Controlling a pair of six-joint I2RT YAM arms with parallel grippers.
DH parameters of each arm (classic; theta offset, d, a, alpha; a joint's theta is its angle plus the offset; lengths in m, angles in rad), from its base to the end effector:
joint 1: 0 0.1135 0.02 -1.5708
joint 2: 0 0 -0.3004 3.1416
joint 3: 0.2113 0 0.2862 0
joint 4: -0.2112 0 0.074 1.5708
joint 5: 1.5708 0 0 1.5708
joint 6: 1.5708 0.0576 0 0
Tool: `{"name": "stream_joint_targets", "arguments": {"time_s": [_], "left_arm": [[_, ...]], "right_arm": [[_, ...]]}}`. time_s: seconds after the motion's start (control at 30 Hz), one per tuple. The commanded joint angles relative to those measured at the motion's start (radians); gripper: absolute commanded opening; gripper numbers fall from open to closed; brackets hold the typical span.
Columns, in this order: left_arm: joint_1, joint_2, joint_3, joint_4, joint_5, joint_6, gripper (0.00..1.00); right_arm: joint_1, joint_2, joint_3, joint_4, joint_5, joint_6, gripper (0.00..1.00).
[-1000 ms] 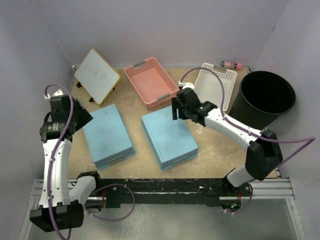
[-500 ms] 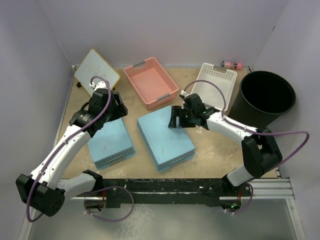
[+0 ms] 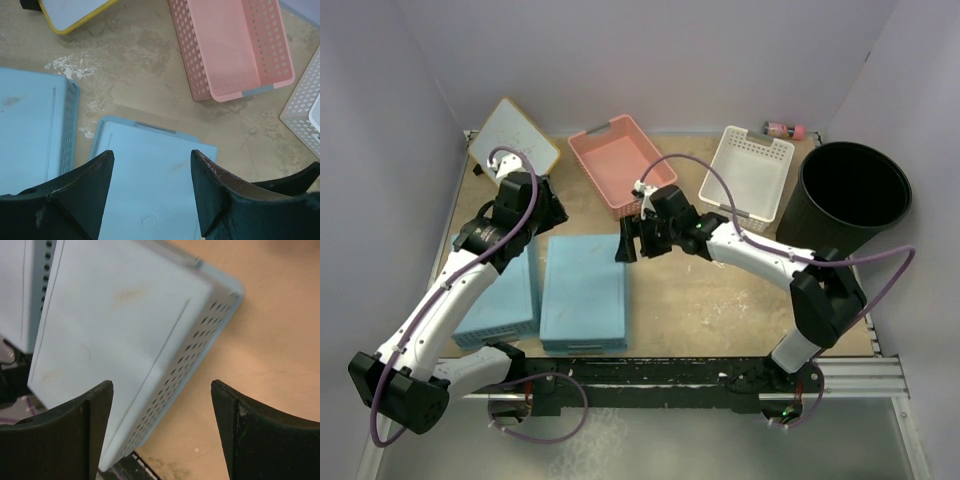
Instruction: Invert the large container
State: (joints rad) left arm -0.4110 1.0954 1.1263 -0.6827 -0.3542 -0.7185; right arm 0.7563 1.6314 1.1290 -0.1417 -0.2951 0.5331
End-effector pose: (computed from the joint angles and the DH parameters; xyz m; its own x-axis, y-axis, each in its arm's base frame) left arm 0.2483 -0.0864 0.3716 -0.4988 -0.4561 -0.7370 -0.2742 0.8897 -0.3650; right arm 0.2908 0.2974 0.2537 -0.7958 -0.0823 -0.6000 -0.4892 0.6713 0.5568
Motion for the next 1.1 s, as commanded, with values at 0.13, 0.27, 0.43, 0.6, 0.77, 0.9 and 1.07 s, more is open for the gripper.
{"name": "stream_joint_targets", "arguments": {"time_s": [0.13,0.27,0.43,0.6,0.77,0.9,1.07], "left_arm": [[0.001,-0.049,0.006,0.047,-0.021,-0.019,0.61],[0.000,-0.067,-0.011,0.046,-0.038,-0.043,0.62],[0.000,-0.101,-0.040,0.029,-0.081,-0.064,0.64],[0.001,-0.155,-0.074,0.022,-0.126,-0.085,0.66],[0.001,-0.166,-0.089,0.013,-0.139,-0.083,0.67],[0.001,-0.165,-0.091,0.004,-0.147,-0.081,0.66],[0.000,-0.172,-0.098,0.000,-0.143,-0.082,0.66]], "right_arm": [[-0.036,0.089,0.327,-0.159,0.413,-0.238,0.81],[-0.035,0.225,0.490,-0.096,0.495,-0.328,0.80],[-0.034,0.454,0.762,-0.124,0.442,-0.419,0.79],[-0.033,0.619,0.981,-0.132,0.421,-0.424,0.79],[-0.033,0.743,1.085,-0.107,0.412,-0.409,0.76],[-0.032,0.835,1.182,-0.122,0.413,-0.400,0.62],[-0.033,0.870,1.210,-0.110,0.398,-0.381,0.36]]}}
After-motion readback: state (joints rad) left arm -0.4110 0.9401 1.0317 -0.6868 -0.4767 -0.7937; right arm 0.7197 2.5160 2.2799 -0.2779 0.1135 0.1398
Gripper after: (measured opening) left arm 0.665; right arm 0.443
